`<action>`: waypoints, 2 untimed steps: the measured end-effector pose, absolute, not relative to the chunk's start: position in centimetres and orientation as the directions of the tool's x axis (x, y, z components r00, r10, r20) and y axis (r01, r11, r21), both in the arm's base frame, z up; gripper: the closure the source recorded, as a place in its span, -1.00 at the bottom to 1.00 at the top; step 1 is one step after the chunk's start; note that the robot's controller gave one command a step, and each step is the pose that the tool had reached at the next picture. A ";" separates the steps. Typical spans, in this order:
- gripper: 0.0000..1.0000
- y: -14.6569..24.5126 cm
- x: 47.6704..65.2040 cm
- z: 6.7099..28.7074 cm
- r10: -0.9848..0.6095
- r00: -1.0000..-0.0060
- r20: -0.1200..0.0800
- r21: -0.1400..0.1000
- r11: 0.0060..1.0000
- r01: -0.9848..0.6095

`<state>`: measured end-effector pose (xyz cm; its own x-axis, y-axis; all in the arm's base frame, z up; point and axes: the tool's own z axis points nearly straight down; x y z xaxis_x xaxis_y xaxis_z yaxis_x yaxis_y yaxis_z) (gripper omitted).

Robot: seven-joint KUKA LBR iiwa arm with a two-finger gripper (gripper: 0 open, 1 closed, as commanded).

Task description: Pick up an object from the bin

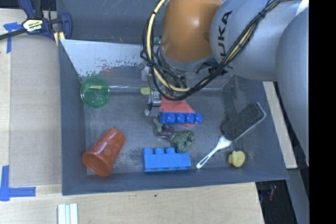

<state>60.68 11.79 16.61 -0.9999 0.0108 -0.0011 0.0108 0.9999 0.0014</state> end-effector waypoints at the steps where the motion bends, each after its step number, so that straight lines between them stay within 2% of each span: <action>1: -1.00 10.0 60.5 16.5 0.009 -1.000 -0.001 -0.001 1.000 0.009; 2: -1.00 6.7 59.6 16.8 0.020 -1.000 -0.004 0.001 1.000 0.020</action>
Offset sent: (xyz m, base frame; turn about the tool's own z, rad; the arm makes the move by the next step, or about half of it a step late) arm -0.0143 -0.0614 0.0027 0.0153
